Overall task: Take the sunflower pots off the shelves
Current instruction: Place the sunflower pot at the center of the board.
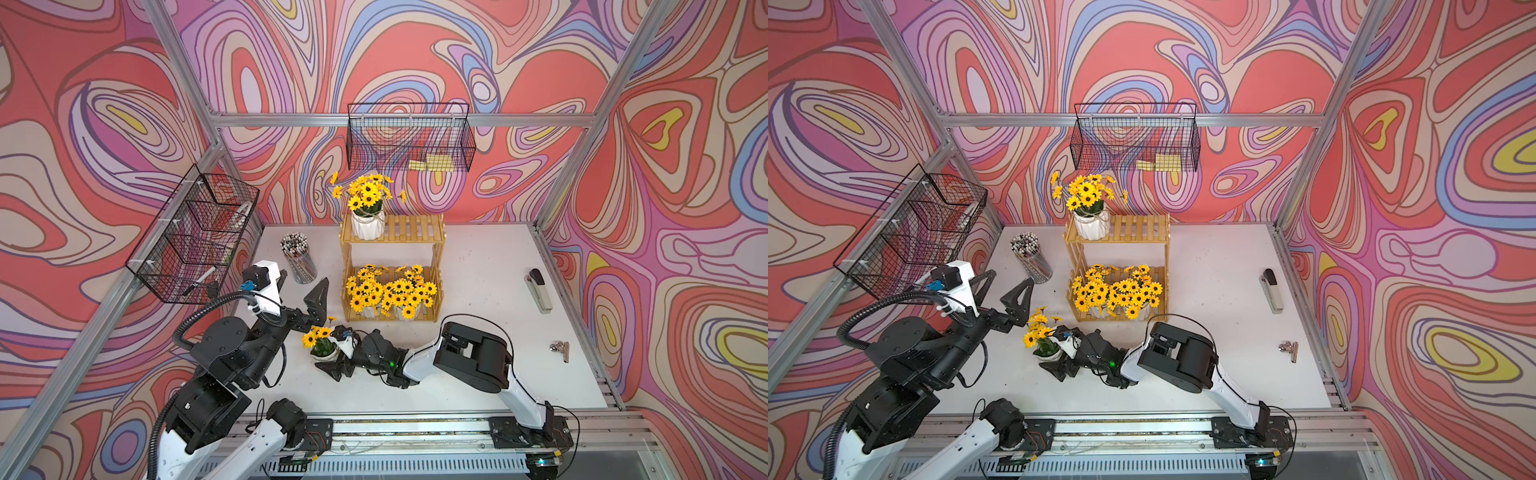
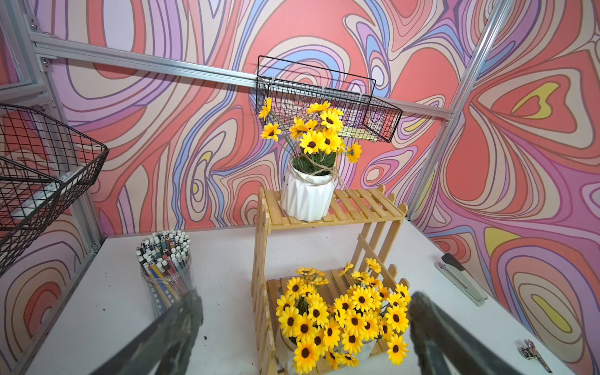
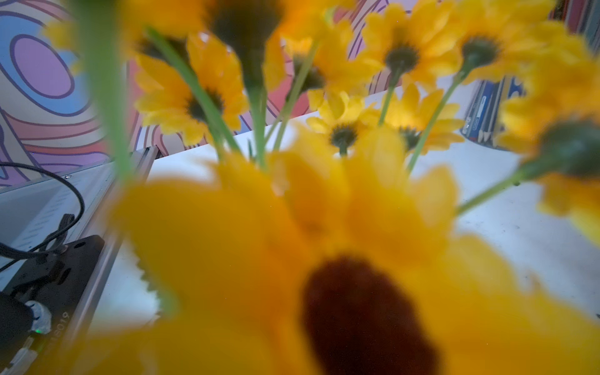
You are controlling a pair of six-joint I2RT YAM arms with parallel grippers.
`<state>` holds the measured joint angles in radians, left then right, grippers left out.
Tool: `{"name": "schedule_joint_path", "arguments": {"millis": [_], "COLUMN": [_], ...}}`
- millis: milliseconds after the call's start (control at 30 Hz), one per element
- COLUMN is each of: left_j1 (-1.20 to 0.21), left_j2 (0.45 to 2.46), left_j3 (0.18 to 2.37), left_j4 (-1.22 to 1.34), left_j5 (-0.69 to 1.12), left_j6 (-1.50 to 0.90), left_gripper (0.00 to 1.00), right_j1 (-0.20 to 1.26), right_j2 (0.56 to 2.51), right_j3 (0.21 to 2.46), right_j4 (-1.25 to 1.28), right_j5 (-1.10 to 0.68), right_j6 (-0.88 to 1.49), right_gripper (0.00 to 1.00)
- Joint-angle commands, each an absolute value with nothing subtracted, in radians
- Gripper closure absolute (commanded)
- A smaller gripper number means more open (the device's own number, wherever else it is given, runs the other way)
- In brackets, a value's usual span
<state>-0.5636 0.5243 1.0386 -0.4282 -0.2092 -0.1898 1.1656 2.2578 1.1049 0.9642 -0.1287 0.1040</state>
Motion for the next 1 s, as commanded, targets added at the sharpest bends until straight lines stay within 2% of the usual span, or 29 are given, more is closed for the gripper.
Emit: {"name": "schedule_joint_path", "arguments": {"millis": [0, 233, 333, 567, 967], "left_j1": [-0.563, -0.563, -0.563, -0.563, -0.563], "left_j2": [0.521, 0.509, 0.5, 0.477, 0.472], "left_j3": [1.028, 1.025, 1.024, 1.014, 1.003], "left_j4": [-0.404, -0.406, -0.409, -0.413, -0.405], "left_j5": [-0.211, -0.21, -0.21, -0.216, -0.215], "left_j6": [-0.178, -0.182, -0.184, -0.189, -0.192], "left_gripper": [0.0, 0.0, 0.0, 0.0, 0.0], "right_j1": [1.173, 1.177, 1.18, 1.18, 1.181], "right_j2": [2.284, 2.278, 2.261, 2.257, 2.268], "right_j3": [1.124, 1.102, 1.091, 1.046, 1.075], "right_j4": [1.036, 0.998, 0.923, 0.848, 0.798], "right_j5": [-0.131, -0.129, -0.112, -0.13, -0.18], "right_j6": [0.114, 0.068, 0.003, -0.048, -0.046], "right_gripper": [1.0, 1.0, 0.9, 0.84, 0.44]}}
